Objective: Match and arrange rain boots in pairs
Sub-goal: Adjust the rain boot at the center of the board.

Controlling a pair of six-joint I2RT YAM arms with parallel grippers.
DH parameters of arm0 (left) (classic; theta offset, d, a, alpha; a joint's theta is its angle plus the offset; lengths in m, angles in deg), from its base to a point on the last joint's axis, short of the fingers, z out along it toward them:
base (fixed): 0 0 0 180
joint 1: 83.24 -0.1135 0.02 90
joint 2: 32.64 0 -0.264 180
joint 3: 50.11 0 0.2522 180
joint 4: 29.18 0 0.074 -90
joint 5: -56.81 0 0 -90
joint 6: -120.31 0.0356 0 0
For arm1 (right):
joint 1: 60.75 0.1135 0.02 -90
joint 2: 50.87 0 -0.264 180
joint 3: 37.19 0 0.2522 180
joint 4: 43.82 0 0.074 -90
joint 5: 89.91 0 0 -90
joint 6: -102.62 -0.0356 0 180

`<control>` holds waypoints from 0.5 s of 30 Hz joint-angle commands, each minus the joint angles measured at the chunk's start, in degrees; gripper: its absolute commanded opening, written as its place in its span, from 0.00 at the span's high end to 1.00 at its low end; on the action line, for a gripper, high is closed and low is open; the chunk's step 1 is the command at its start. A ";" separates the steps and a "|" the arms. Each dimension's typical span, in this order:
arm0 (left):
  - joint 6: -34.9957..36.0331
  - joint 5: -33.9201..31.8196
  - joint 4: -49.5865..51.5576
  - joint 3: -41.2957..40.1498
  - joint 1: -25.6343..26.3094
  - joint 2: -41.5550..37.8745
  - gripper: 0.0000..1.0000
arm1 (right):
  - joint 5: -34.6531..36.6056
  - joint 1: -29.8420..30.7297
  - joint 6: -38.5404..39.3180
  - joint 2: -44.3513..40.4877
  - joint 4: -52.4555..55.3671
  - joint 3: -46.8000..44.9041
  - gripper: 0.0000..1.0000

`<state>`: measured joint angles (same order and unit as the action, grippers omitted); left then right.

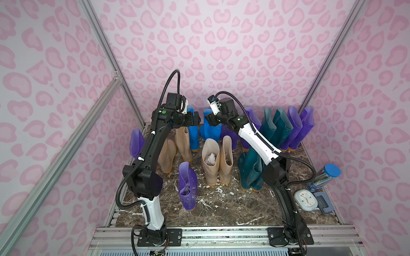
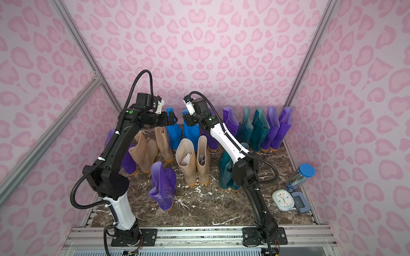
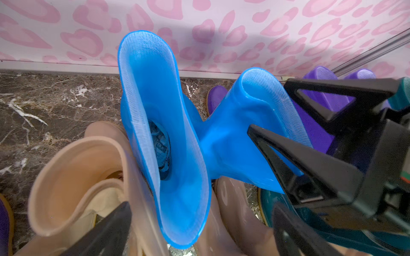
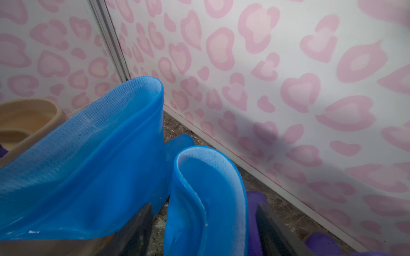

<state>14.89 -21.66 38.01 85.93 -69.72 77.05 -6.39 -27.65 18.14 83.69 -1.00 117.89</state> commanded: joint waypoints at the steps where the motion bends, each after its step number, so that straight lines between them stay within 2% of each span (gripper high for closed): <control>1: 0.78 -1.77 1.89 1.85 0.10 0.62 0.01 | -1.95 -0.78 -1.11 0.87 1.00 0.24 0.56; 3: 0.94 -1.94 1.79 2.30 0.36 0.22 0.02 | -2.41 -1.07 -2.26 0.64 0.03 0.26 0.94; 4: 1.07 -2.12 1.86 2.60 0.44 0.05 0.02 | -1.68 -1.09 -3.04 0.49 -0.49 0.19 1.00; 11: 1.54 -2.40 3.32 4.44 0.86 -0.69 0.03 | 8.74 -0.29 -14.66 -2.48 -6.50 -2.99 1.00; 15: 1.26 -1.51 3.63 4.07 0.96 -0.70 0.03 | 13.41 1.17 -17.53 -2.03 -6.31 -2.61 1.00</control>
<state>15.54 -23.54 41.07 89.87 -68.76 76.79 2.02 -27.13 5.11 82.00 -1.88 115.47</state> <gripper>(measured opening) 0.969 0.080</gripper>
